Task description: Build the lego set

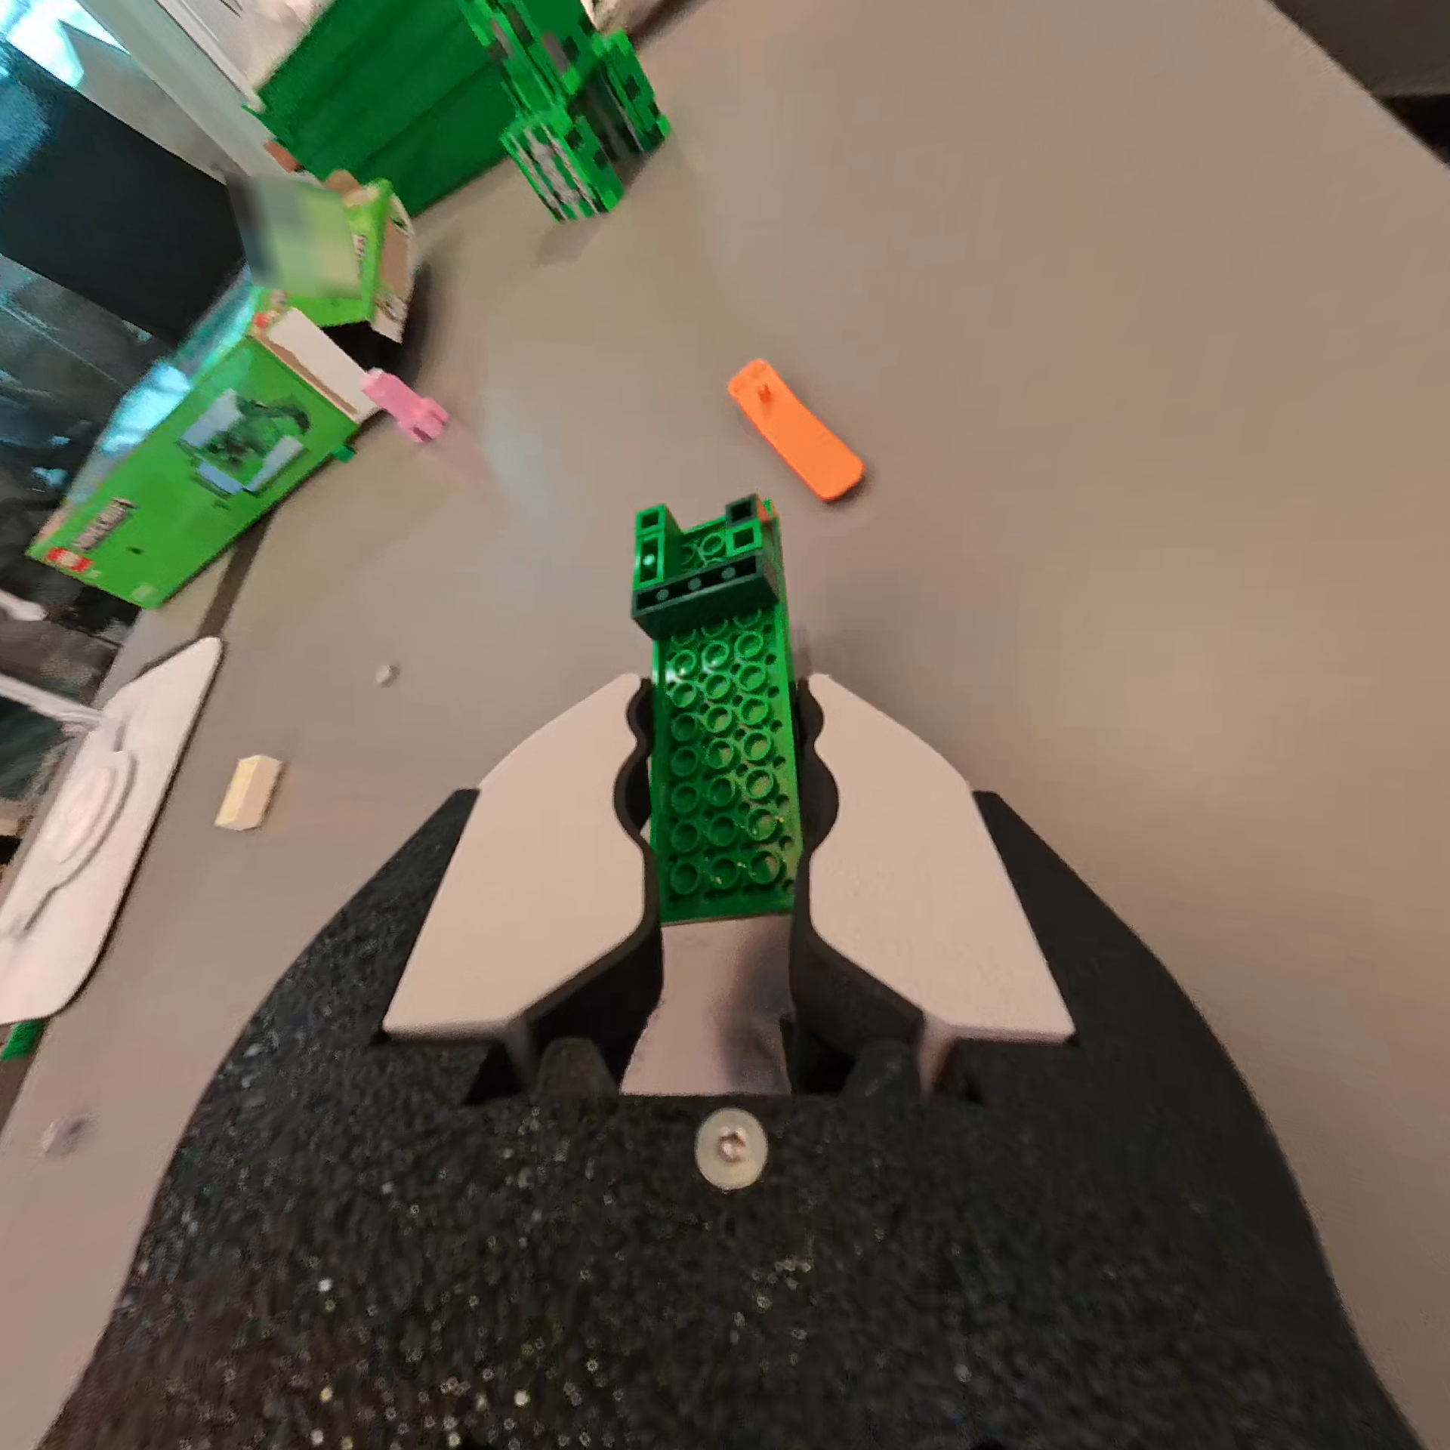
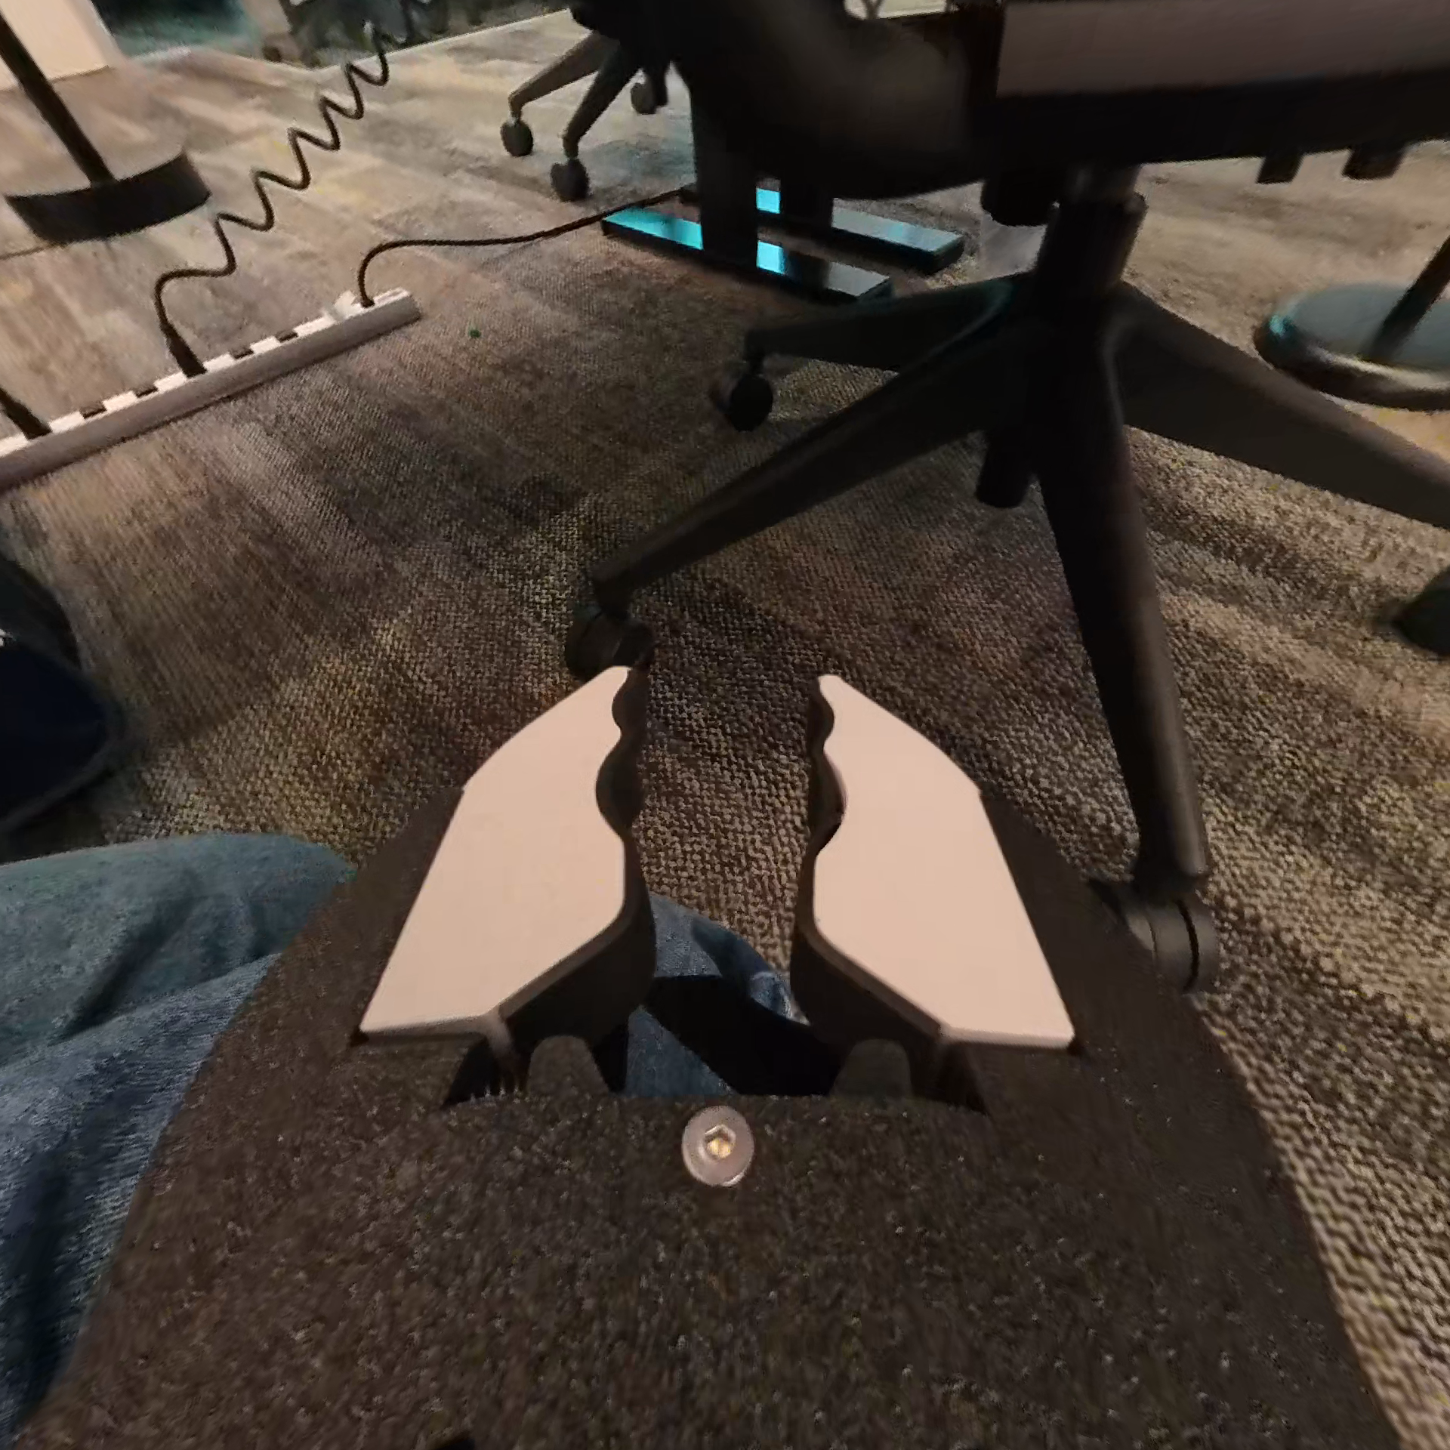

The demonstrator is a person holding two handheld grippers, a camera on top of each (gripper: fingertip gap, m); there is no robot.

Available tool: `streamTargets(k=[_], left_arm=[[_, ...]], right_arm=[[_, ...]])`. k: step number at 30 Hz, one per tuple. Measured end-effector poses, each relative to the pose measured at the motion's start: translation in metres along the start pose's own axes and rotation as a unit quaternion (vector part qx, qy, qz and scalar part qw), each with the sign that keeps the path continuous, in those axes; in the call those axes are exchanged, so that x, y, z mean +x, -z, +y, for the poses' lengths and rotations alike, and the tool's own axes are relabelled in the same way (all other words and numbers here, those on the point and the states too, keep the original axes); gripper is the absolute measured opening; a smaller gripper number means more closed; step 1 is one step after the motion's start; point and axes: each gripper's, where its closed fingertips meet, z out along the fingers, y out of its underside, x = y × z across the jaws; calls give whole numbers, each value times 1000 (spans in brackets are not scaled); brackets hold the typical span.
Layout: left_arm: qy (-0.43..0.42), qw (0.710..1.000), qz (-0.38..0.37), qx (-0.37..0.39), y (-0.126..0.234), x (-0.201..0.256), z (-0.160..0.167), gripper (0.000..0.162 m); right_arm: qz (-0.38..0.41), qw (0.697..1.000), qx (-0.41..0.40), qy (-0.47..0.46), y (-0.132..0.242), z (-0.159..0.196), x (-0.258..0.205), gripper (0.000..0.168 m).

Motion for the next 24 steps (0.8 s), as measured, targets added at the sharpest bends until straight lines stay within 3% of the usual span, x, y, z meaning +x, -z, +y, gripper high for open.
streamTargets(k=[9, 15, 24], left_arm=[[49, 996, 58, -36, -5, 12, 4, 34], [68, 995, 51, -46, -6, 9, 6, 34], [82, 994, 52, -52, -6, 8, 8, 35]], right_arm=[[31, 998, 4, 46, 8, -18, 15, 36], [125, 991, 21, 52, 39, -33, 73, 34], [244, 969, 28, 2, 95, -8, 134, 32]])
